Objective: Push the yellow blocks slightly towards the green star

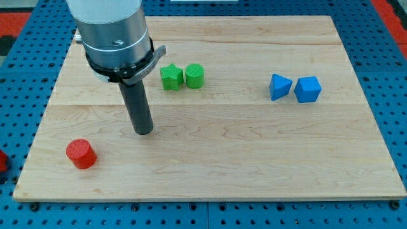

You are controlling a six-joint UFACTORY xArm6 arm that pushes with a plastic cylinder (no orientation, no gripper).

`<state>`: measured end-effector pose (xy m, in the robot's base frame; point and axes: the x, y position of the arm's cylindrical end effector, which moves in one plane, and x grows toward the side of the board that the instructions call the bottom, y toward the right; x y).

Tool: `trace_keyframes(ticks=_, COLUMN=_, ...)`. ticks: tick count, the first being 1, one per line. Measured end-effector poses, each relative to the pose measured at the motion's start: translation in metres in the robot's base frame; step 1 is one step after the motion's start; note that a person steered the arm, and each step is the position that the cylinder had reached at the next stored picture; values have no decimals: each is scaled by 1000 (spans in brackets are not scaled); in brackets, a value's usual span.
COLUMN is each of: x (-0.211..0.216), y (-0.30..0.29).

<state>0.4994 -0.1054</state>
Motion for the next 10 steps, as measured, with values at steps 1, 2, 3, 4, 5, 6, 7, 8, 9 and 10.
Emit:
trace_keyframes(ticks=1, x=0, y=0)
trace_keyframes(ticks=2, x=0, y=43)
trace_keyframes(ticks=3, x=-37, y=42)
trace_keyframes(ticks=4, x=-78, y=-55)
trace_keyframes(ticks=5, x=-167, y=-140)
trace_keyframes(ticks=6, x=-201, y=-199)
trace_keyframes(ticks=7, x=-218, y=-200)
trace_keyframes(ticks=8, x=-269, y=-168)
trace_keyframes(ticks=9, x=-289, y=-116)
trace_keyframes(ticks=10, x=-251, y=-110)
